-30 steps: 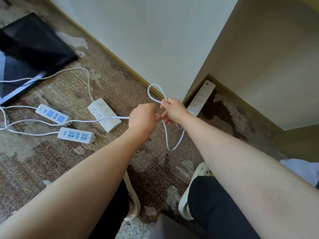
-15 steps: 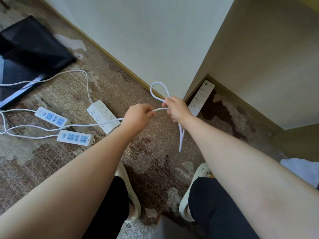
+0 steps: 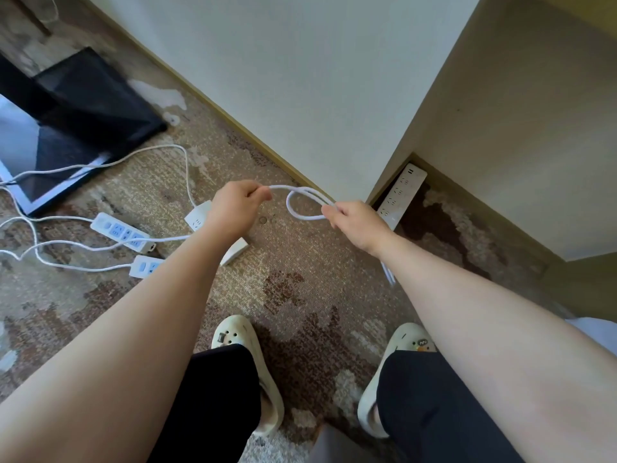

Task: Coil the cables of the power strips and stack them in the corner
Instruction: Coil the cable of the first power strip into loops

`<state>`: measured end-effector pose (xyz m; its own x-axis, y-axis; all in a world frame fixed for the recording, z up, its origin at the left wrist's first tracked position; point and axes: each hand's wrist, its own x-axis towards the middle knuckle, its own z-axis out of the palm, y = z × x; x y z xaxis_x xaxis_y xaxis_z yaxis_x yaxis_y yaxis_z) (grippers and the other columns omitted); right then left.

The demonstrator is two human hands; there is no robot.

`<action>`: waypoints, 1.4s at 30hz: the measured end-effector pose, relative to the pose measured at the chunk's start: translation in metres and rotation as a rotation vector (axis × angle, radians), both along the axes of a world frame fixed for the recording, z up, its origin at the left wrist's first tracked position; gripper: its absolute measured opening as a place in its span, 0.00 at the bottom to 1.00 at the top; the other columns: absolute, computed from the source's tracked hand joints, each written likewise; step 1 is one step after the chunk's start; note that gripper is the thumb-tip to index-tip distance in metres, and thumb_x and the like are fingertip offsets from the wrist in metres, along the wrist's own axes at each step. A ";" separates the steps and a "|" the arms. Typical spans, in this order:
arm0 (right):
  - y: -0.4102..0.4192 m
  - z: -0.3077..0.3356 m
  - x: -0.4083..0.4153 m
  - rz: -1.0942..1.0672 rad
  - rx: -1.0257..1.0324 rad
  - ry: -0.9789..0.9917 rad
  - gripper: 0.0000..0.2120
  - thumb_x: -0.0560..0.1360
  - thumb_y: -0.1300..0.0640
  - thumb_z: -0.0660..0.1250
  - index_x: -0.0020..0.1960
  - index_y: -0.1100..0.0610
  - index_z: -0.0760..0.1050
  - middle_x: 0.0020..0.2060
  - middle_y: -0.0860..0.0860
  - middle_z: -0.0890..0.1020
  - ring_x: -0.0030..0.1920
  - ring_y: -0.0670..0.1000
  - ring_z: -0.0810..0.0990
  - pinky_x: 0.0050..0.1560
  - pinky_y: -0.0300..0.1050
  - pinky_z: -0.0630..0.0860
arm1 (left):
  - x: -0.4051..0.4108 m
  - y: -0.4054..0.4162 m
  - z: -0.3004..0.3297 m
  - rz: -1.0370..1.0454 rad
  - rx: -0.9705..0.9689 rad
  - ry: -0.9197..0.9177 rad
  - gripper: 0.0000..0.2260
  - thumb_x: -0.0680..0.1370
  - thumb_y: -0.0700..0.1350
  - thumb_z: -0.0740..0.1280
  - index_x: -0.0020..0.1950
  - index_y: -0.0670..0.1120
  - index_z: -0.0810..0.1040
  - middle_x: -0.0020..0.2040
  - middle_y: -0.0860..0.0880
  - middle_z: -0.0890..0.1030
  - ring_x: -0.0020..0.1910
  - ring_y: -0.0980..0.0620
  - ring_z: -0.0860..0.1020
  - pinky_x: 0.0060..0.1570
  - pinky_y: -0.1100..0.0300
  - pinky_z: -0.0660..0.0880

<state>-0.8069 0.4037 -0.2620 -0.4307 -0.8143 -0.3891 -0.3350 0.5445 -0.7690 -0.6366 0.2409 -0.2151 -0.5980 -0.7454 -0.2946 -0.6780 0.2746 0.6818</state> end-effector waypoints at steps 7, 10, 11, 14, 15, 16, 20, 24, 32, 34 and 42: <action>0.004 0.004 -0.016 -0.259 0.011 0.135 0.21 0.83 0.43 0.56 0.36 0.53 0.64 0.29 0.49 0.66 0.32 0.52 0.65 0.36 0.48 0.61 | 0.050 -0.007 -0.033 -0.154 0.046 -0.182 0.12 0.82 0.49 0.59 0.53 0.47 0.81 0.35 0.52 0.74 0.35 0.52 0.71 0.35 0.57 0.67; 0.006 0.004 -0.024 -0.300 0.038 0.197 0.21 0.83 0.42 0.55 0.37 0.54 0.66 0.30 0.49 0.69 0.32 0.52 0.68 0.35 0.48 0.63 | 0.085 -0.020 -0.045 -0.077 0.012 -0.262 0.13 0.83 0.48 0.59 0.54 0.45 0.81 0.35 0.46 0.76 0.33 0.47 0.72 0.35 0.54 0.67; 0.005 0.004 -0.025 -0.303 0.050 0.218 0.22 0.83 0.42 0.54 0.37 0.54 0.67 0.30 0.49 0.69 0.32 0.52 0.68 0.35 0.48 0.63 | 0.090 -0.022 -0.045 -0.060 0.010 -0.275 0.13 0.83 0.48 0.59 0.53 0.44 0.82 0.35 0.44 0.76 0.32 0.45 0.72 0.35 0.53 0.67; 0.001 0.005 -0.026 -0.385 0.044 0.198 0.22 0.84 0.42 0.53 0.37 0.54 0.67 0.30 0.50 0.70 0.33 0.54 0.70 0.35 0.52 0.72 | 0.074 -0.024 -0.024 -0.015 0.013 -0.204 0.13 0.82 0.47 0.59 0.48 0.45 0.81 0.33 0.45 0.72 0.26 0.50 0.66 0.29 0.57 0.63; 0.000 0.006 -0.026 -0.426 0.027 0.165 0.22 0.84 0.42 0.52 0.37 0.55 0.67 0.31 0.50 0.70 0.34 0.54 0.71 0.37 0.56 0.76 | 0.062 -0.022 -0.012 -0.005 0.008 -0.129 0.12 0.82 0.47 0.59 0.45 0.47 0.80 0.34 0.46 0.73 0.26 0.53 0.67 0.27 0.60 0.63; -0.001 0.007 -0.026 -0.452 0.007 0.134 0.22 0.84 0.43 0.52 0.37 0.55 0.67 0.31 0.51 0.70 0.34 0.54 0.71 0.40 0.58 0.78 | 0.047 -0.019 0.002 -0.007 0.011 -0.025 0.12 0.82 0.47 0.59 0.43 0.49 0.80 0.34 0.48 0.73 0.25 0.56 0.67 0.24 0.62 0.65; -0.006 0.012 -0.015 -0.446 -0.097 0.057 0.19 0.83 0.45 0.52 0.38 0.54 0.68 0.31 0.50 0.69 0.33 0.52 0.68 0.36 0.51 0.67 | -0.006 0.023 0.031 -0.126 0.241 0.261 0.10 0.81 0.48 0.61 0.45 0.50 0.80 0.28 0.58 0.75 0.22 0.63 0.67 0.21 0.71 0.64; -0.001 0.015 -0.014 -0.463 -0.142 -0.008 0.16 0.83 0.48 0.53 0.40 0.55 0.67 0.32 0.50 0.69 0.34 0.52 0.67 0.36 0.51 0.65 | -0.001 0.042 -0.015 0.030 0.300 -0.121 0.13 0.83 0.45 0.57 0.52 0.42 0.80 0.38 0.48 0.79 0.27 0.55 0.69 0.25 0.63 0.66; 0.010 0.014 -0.035 -0.487 -0.075 0.129 0.18 0.84 0.48 0.52 0.38 0.53 0.65 0.32 0.50 0.69 0.32 0.50 0.67 0.35 0.48 0.65 | 0.048 -0.004 -0.036 0.000 -0.020 -0.294 0.12 0.83 0.47 0.58 0.52 0.45 0.79 0.35 0.49 0.76 0.32 0.50 0.72 0.28 0.58 0.63; 0.009 0.010 -0.032 -0.452 -0.036 0.128 0.18 0.84 0.47 0.52 0.39 0.53 0.66 0.33 0.50 0.70 0.33 0.50 0.67 0.35 0.47 0.66 | 0.055 -0.006 -0.036 0.018 0.002 -0.296 0.11 0.82 0.46 0.59 0.50 0.46 0.80 0.35 0.47 0.76 0.31 0.50 0.71 0.28 0.58 0.63; -0.008 0.004 -0.009 -0.456 -0.088 -0.171 0.15 0.84 0.52 0.52 0.43 0.55 0.70 0.31 0.49 0.69 0.29 0.47 0.65 0.29 0.43 0.63 | -0.017 0.062 -0.027 0.028 0.325 0.135 0.09 0.82 0.45 0.61 0.54 0.47 0.81 0.31 0.52 0.76 0.23 0.59 0.64 0.20 0.67 0.63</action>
